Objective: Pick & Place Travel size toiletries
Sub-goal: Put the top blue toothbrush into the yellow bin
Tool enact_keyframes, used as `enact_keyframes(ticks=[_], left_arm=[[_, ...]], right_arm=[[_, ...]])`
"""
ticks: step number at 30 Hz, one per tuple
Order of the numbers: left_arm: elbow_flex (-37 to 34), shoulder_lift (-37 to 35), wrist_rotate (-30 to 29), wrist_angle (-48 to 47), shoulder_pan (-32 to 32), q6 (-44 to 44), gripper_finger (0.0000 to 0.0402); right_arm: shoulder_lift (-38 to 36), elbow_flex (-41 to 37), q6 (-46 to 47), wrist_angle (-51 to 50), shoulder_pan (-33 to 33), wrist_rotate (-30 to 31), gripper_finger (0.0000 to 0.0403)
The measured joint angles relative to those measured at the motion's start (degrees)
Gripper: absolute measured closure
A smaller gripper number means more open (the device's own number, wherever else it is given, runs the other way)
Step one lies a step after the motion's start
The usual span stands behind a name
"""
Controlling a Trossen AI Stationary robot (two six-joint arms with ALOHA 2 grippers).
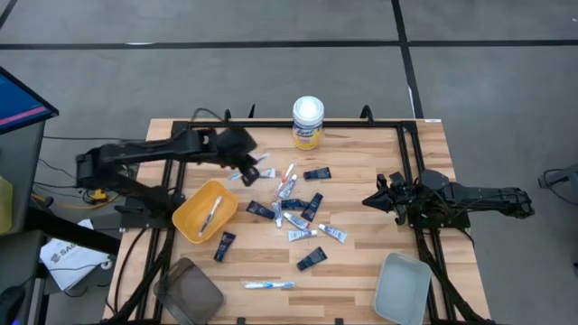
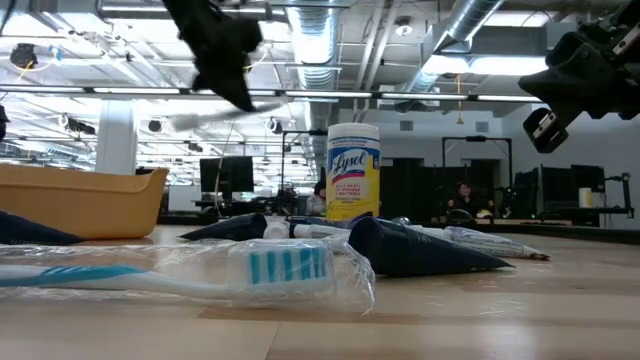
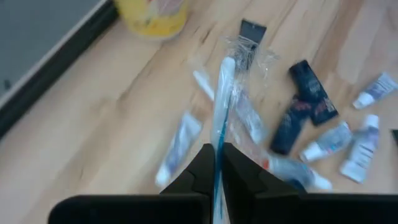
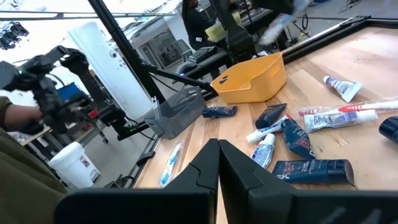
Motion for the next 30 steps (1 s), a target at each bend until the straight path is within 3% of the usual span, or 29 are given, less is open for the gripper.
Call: enact_keyframes(ticks=[9,18,30], left_arm=[[0.0,-10.6,-0.1,-21.5,-5.1,-18.9,0.0398],[-0.4,-10.0,-2.1,-28.2,-14.9,-31.7,0.0401],[-12.5,-10.7,0.3,-28.4,-22.6,-40.1,0.0401]], right_arm=[[0.0,0.0,0.0,0.0,0.0,0.0,0.0403],[0.0,0.0,0.0,0.0,0.0,0.0,0.0403],[0.0,0.0,0.0,0.0,0.0,0.0,0.0403]])
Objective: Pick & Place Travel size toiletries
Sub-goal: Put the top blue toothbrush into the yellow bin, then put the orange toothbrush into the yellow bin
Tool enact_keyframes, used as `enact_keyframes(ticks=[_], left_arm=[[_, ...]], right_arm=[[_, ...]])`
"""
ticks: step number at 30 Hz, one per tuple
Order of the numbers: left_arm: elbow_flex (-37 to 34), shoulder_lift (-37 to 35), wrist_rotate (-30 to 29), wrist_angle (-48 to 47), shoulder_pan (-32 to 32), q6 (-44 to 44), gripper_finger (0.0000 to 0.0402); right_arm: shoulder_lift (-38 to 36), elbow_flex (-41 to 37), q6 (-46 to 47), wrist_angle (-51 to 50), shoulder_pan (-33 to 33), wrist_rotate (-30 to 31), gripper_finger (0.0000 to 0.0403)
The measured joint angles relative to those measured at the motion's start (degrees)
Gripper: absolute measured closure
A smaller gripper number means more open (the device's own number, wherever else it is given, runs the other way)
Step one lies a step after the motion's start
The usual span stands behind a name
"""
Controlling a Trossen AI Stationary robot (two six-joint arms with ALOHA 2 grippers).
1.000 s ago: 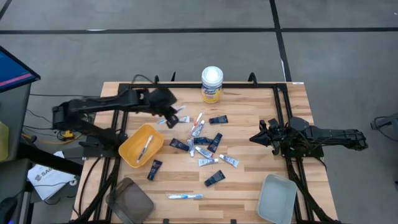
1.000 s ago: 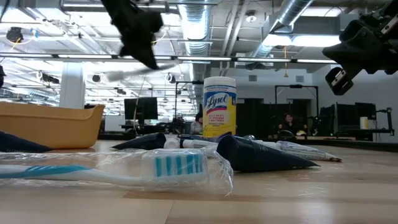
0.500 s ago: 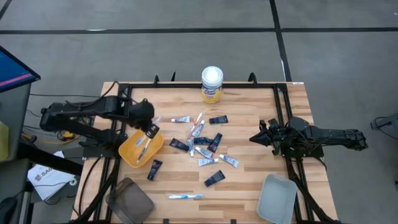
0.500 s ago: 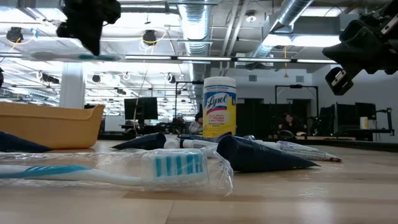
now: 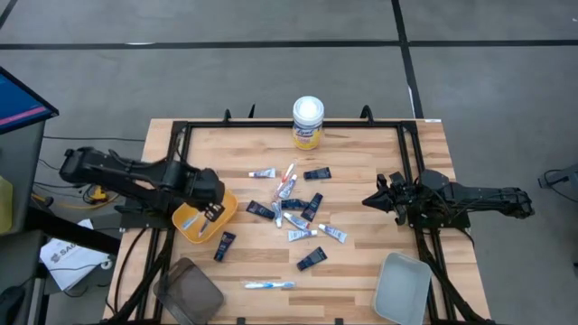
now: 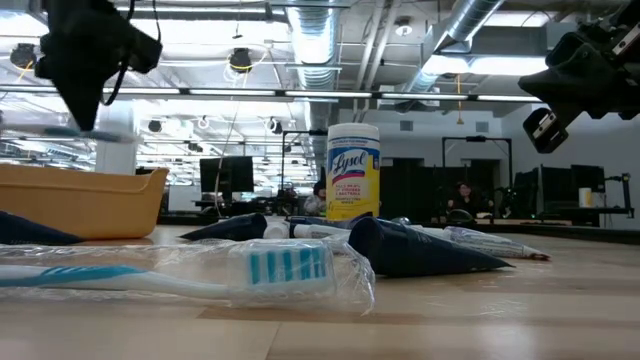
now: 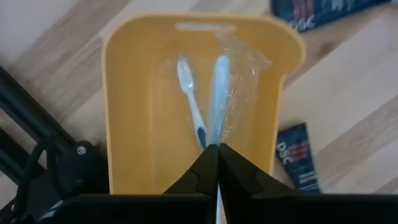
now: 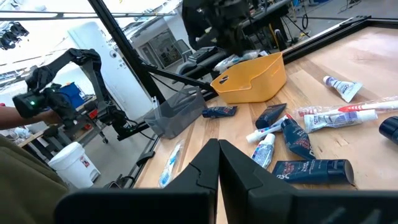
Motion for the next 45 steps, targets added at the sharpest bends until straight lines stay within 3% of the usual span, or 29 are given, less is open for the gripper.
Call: enact_keyframes(ticks=[11,17,25,30,39,45], left_arm=[[-3.7,0.0,-0.4,2.1,-0.5,-0.2,0.0398],[-3.7,0.0,-3.9,2.4,-0.5,0.0,0.0388],[-3.7,0.0,-6.0,2.6,-0.4,0.8,0.0349],[-3.7,0.0,-5.4,3.2,-0.4,0.9,0.0302],[-0.5,0.0,-7.6,21.0,0.5,3.7,0.0188],[-0.3,2.1,-13.1,39.4,6.8,12.0,0.0172]], right_arm=[[0.0,0.0,0.0,0.0,0.0,0.0,0.0403],[0.0,0.0,0.0,0.0,0.0,0.0,0.0403],[0.0,0.0,0.0,0.0,0.0,0.0,0.0403],[0.0,0.0,0.0,0.0,0.0,0.0,0.0403],[0.0,0.0,0.0,0.0,0.0,0.0,0.0403],[0.0,0.0,0.0,0.0,0.0,0.0,0.0403]])
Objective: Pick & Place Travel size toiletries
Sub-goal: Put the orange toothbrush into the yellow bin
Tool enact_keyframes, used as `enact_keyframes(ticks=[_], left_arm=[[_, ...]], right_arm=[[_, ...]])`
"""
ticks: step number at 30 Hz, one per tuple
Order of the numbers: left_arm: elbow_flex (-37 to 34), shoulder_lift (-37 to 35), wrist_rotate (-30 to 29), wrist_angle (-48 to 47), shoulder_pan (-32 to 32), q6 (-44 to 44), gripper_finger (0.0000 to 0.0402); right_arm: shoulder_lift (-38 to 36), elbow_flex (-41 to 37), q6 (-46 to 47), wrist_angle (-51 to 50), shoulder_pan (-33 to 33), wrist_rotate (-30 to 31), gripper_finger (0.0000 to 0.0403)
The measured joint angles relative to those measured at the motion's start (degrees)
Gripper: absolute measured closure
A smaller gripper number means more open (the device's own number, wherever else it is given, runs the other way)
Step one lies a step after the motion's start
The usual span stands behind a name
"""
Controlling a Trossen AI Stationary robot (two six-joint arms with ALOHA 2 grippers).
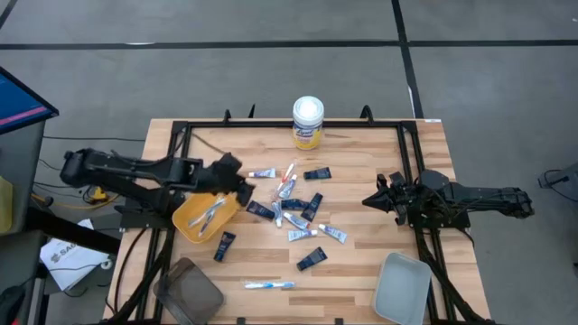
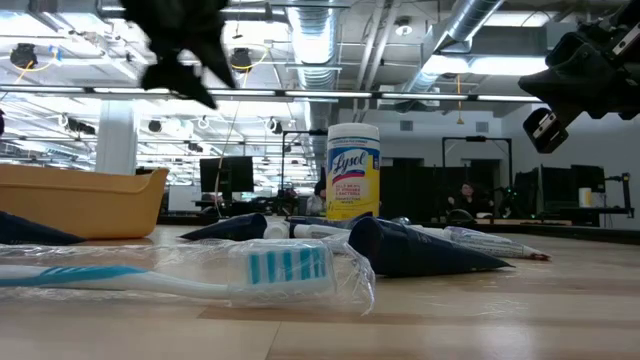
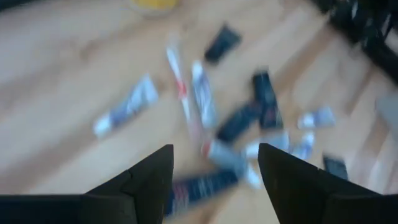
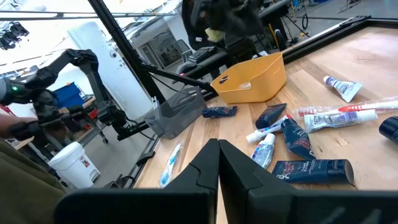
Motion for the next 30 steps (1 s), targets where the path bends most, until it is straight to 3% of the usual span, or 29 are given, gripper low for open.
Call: enact_keyframes(ticks=[5,12,17,22,30], left_arm=[[0.0,7.7,3.7,10.7,7.4,6.2,0.0181],[0.7,20.1,10.5,19.1,12.1,10.8,0.0184],[5.3,27.2,10.0,19.9,12.3,17.5,0.0184],[9.2,32.1,2.8,19.7,12.5,21.7,0.0184],[10.6,37.0,3.2,22.2,14.0,24.3,0.0184]], right_arm=[[0.0,0.0,0.0,0.0,0.0,0.0,0.0403],[0.0,0.0,0.0,0.0,0.0,0.0,0.0403],[0.0,0.0,0.0,0.0,0.0,0.0,0.0403],[0.0,0.0,0.0,0.0,0.0,0.0,0.0403],[0.0,0.0,0.0,0.0,0.0,0.0,0.0403]])
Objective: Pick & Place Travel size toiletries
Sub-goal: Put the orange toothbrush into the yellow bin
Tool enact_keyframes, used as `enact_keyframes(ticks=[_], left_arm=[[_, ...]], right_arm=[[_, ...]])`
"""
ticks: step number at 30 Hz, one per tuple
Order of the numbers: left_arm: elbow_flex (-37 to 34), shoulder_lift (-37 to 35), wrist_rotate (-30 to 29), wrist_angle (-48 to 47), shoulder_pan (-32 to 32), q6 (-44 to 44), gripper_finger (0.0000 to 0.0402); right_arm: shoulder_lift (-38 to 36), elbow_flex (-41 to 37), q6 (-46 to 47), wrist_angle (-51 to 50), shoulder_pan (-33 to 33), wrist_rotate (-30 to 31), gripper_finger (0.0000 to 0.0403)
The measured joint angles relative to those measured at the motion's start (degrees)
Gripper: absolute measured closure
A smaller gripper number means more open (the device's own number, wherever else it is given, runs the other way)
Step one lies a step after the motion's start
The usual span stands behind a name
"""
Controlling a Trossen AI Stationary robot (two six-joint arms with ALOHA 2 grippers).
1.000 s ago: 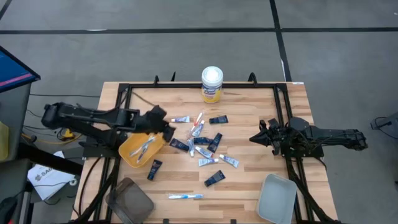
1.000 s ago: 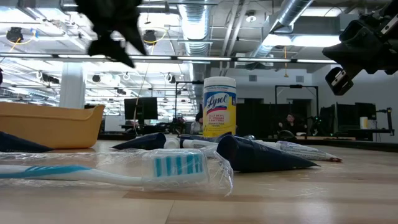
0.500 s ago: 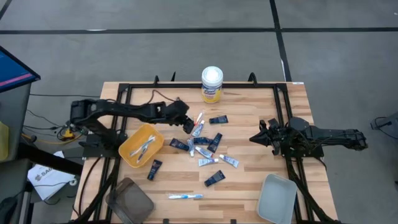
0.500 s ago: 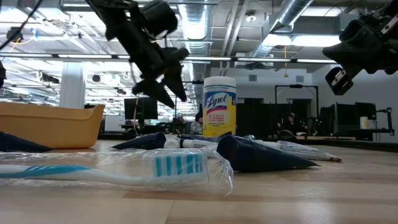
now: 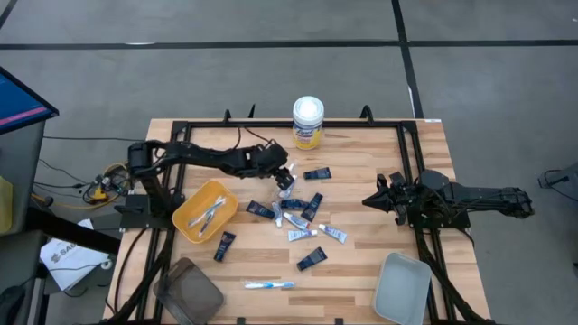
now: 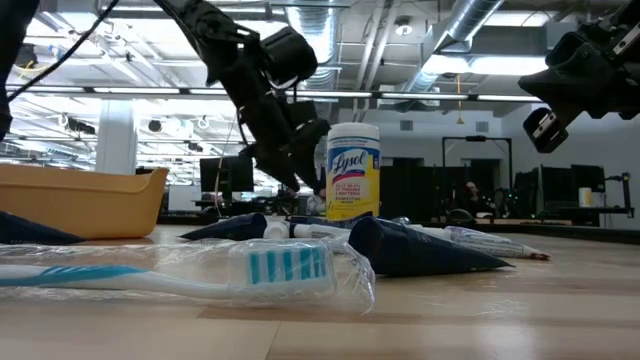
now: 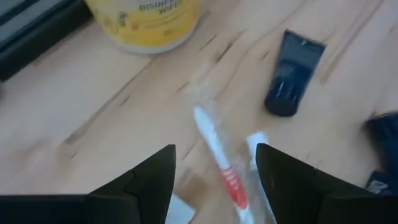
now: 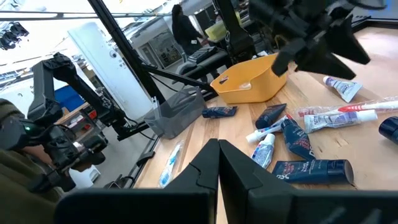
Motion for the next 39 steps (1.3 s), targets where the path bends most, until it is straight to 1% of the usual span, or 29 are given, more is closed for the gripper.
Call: enact_keyframes(ticks=[9,17,21,24,27,31,35,37,39], left_arm=[[0.0,4.6,1.7,2.8,-0.3,0.0,0.0184],[0.0,7.0,2.2,3.4,-0.3,0.1,0.0184],[0.1,9.0,4.7,3.2,-0.3,0.0,0.0197],[0.2,9.7,5.5,2.9,-0.3,-0.2,0.0216],[0.2,9.6,5.5,2.7,-0.2,-0.2,0.0246],[0.1,9.2,6.1,2.1,0.2,-0.2,0.0306],[0.1,9.1,8.3,2.1,0.8,-0.2,0.0376],[0.1,9.1,8.6,2.3,0.7,-0.2,0.0387],[0.0,8.6,9.7,2.2,1.0,-0.6,0.0381]], right_arm=[[0.0,0.0,0.0,0.0,0.0,0.0,0.0403],[0.0,0.0,0.0,0.0,0.0,0.0,0.0403],[0.0,0.0,0.0,0.0,0.0,0.0,0.0403],[0.0,0.0,0.0,0.0,0.0,0.0,0.0403],[0.0,0.0,0.0,0.0,0.0,0.0,0.0403],[0.0,0.0,0.0,0.0,0.0,0.0,0.0403],[0.0,0.0,0.0,0.0,0.0,0.0,0.0403],[0.0,0.0,0.0,0.0,0.0,0.0,0.0403],[0.0,0.0,0.0,0.0,0.0,0.0,0.0403]])
